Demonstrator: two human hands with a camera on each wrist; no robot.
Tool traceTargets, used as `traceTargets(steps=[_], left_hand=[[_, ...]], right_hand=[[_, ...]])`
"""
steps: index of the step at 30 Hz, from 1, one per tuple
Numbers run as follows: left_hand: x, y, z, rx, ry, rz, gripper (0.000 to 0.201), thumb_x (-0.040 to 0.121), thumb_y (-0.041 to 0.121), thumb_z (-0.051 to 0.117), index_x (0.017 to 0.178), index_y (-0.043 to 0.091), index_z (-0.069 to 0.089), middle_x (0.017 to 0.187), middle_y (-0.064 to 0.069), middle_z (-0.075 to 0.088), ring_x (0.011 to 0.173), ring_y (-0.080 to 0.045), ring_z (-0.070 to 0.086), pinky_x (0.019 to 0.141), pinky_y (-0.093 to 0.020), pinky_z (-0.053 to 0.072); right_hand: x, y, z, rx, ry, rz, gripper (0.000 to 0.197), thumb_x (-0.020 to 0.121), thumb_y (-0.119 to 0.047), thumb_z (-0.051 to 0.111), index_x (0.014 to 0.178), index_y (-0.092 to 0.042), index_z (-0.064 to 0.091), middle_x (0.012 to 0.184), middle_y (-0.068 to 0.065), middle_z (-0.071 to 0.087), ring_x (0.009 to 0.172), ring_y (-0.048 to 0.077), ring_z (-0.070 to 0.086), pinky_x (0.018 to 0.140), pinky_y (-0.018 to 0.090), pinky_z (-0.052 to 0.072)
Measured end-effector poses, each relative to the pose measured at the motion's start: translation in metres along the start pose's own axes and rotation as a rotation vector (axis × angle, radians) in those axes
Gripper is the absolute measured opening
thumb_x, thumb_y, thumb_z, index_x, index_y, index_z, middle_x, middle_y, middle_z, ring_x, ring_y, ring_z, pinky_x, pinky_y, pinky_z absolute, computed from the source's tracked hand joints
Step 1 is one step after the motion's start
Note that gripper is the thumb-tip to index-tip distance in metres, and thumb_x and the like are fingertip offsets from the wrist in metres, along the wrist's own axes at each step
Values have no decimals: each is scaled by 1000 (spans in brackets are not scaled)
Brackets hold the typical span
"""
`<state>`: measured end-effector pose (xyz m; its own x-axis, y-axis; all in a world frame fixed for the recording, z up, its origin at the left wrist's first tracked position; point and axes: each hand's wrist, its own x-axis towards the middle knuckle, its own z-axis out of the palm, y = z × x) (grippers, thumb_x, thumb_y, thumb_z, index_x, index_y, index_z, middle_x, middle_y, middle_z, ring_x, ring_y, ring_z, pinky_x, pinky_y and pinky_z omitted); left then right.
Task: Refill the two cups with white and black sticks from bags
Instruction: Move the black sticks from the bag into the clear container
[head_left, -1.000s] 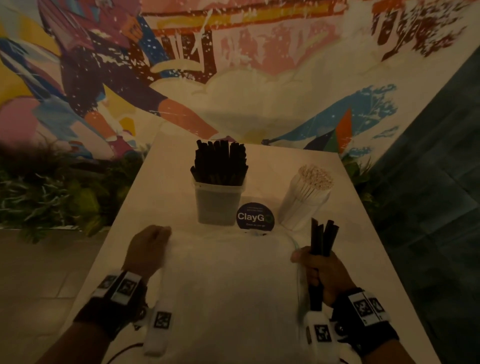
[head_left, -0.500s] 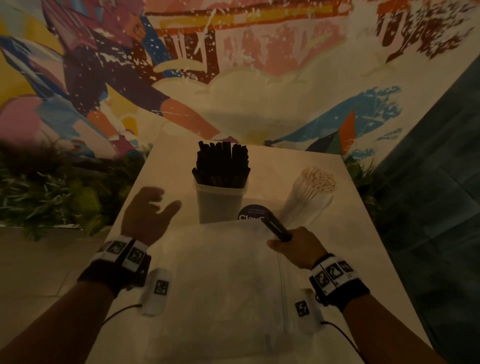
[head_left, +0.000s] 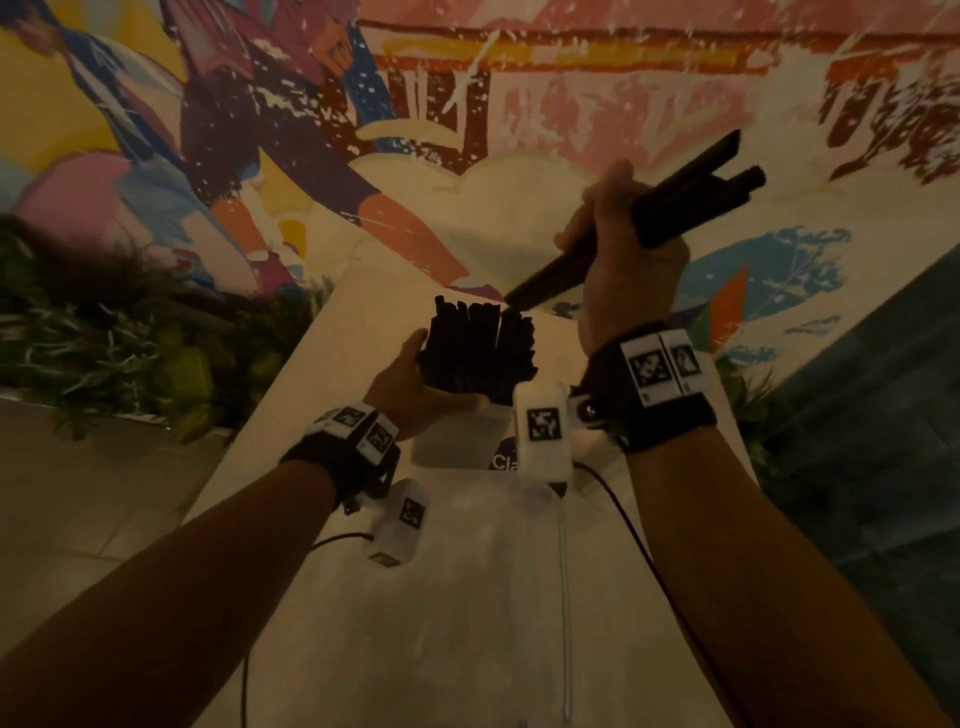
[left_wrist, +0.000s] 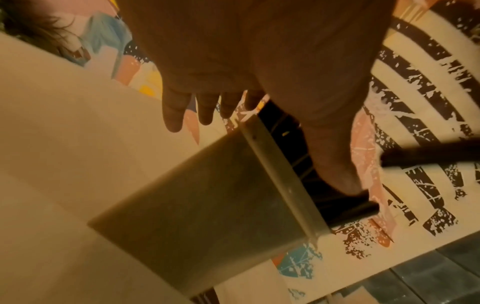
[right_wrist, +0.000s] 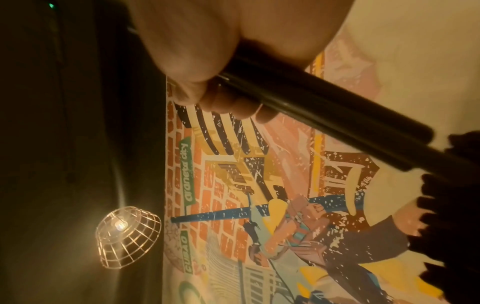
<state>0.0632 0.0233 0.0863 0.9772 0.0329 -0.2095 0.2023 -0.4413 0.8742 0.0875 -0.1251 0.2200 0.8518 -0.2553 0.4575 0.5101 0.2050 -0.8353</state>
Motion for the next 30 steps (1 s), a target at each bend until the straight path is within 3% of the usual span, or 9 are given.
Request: traceTargets(steps=[4,7,10,15,19,23,26,28,30], left_hand=[[-3,6,11,0,64,2,88,77,32,74,146,22,20,143,-6,45,126,-31,46,96,-32,36],[-3,4,14,-41,97,11,89,72,34,79,143,25,26,139,-3,50,122,-29,50,88,-27,36],[-4,2,14,-68,112,5,94,69,34,81,144,27,24,138,-3,51,121,-29,51,93,-30,39],[-4,6,14,-76,115,1,96,70,34,81,146,28,23,138,-5,51,121,-29,51,97,-32,40],[-5,8,14,-67,120,-2,94,71,33,80,145,26,23,136,-6,53,119,-30,53,89,-28,38],[-5,7,13,-79,104,5,92,72,31,79,145,25,23,136,-7,52,119,-31,52,86,-27,35],[-5,5,14,-72,105,9,95,71,32,80,146,26,22,137,-6,51,120,-30,51,88,-28,36],[-3,4,15,-72,108,4,95,71,31,80,145,27,22,137,-4,51,120,-29,51,85,-26,34],[-3,3,15,-77,109,-6,95,71,31,81,145,28,22,139,-3,50,122,-27,50,85,-25,34]], right_hand=[[-1,38,12,-91,-28,78,19,89,-16,63,70,-14,63,56,3,57,57,19,55,68,35,51],[-14,64,4,-249,-120,152,24,89,-19,64,66,-15,60,57,4,57,57,18,55,64,31,51],[-26,77,-7,-339,-193,179,29,90,-20,62,62,-14,57,57,6,55,56,18,55,63,27,51],[-19,94,-16,-705,-186,149,34,86,-48,61,62,-24,61,71,5,68,73,20,66,78,42,54],[-12,100,-19,-1103,-188,9,59,76,-72,49,71,-14,62,75,8,68,78,30,66,78,49,52],[-11,109,-22,-1359,-302,278,72,69,-81,46,103,-19,59,109,8,63,110,33,55,99,54,37],[-6,100,-18,-1080,-184,16,83,76,-64,60,140,-17,36,143,10,43,132,30,39,109,50,33],[-3,89,-11,-897,-76,-264,81,85,-45,62,146,-7,25,150,15,32,138,29,31,112,40,29],[-3,90,-2,-939,-123,-352,68,91,-37,53,146,-6,26,150,17,31,139,29,29,112,39,27]])
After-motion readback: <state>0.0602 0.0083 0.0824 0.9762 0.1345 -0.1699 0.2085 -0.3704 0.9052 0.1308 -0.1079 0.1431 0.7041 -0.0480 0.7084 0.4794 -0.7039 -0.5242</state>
